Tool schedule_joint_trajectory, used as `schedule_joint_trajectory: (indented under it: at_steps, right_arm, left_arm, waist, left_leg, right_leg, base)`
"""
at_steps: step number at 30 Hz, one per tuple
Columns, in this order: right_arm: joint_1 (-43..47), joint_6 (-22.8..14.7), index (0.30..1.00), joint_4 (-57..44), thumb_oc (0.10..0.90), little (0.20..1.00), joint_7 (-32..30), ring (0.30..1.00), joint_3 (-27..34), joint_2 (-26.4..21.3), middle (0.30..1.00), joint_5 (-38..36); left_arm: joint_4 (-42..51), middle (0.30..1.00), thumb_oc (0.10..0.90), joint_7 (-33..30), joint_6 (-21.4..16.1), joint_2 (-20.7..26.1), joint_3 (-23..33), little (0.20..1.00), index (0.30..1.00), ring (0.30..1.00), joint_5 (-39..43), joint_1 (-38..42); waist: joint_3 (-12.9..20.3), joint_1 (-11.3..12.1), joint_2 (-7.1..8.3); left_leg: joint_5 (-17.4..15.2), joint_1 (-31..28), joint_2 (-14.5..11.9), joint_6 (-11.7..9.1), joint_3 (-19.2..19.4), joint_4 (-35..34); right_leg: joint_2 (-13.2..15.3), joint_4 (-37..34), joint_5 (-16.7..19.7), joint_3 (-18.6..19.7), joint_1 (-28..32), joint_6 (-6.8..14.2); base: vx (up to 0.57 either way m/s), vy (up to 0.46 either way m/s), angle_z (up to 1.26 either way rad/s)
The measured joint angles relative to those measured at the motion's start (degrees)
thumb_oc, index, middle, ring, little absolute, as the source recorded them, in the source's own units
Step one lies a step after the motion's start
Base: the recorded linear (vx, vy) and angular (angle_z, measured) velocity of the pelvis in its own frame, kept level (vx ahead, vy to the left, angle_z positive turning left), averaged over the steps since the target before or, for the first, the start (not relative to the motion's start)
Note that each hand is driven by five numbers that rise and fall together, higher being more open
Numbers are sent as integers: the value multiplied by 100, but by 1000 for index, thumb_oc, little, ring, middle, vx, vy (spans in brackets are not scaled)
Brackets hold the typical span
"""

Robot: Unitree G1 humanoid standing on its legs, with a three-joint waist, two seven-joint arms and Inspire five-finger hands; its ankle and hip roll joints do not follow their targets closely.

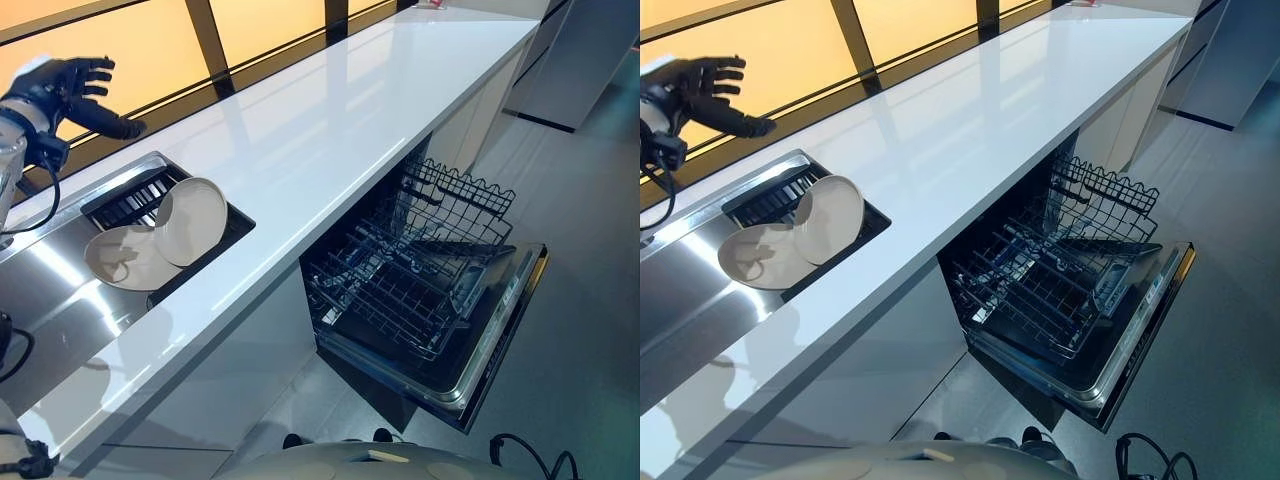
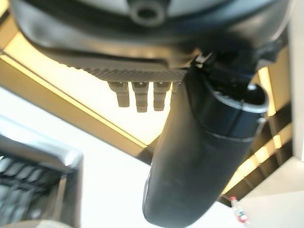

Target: Pick up plates and place into dishwasher.

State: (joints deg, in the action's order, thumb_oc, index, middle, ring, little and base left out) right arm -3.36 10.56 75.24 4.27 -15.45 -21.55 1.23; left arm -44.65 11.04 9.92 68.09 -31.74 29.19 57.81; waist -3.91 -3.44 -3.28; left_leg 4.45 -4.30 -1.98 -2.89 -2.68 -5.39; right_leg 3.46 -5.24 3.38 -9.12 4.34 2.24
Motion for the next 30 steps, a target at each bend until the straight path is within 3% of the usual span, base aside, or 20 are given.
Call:
schedule_joint_trajectory:
  at_steps: [9,30]
  right_arm:
    - [7,-88,900,-25,800,900,3,900,9,-9,900,22]
    - [122,-98,900,-238,800,900,5,900,120,-38,900,66]
  left_arm:
    - [-145,900,800,422,-1,1,119,900,900,900,-236,-411]
    - [-151,900,800,678,-28,-100,755,900,900,900,-337,-1274]
  waist:
    - [-308,53,8]
    - [-471,74,52]
  left_leg:
    - [3,17,1,-2,-12,1]
    - [6,31,1,-7,-26,2]
  right_leg:
    - [0,0,1,-4,-1,0]
    - [0,0,1,-17,-3,1]
  base:
    - [-11,5,0]
    - [0,0,0]
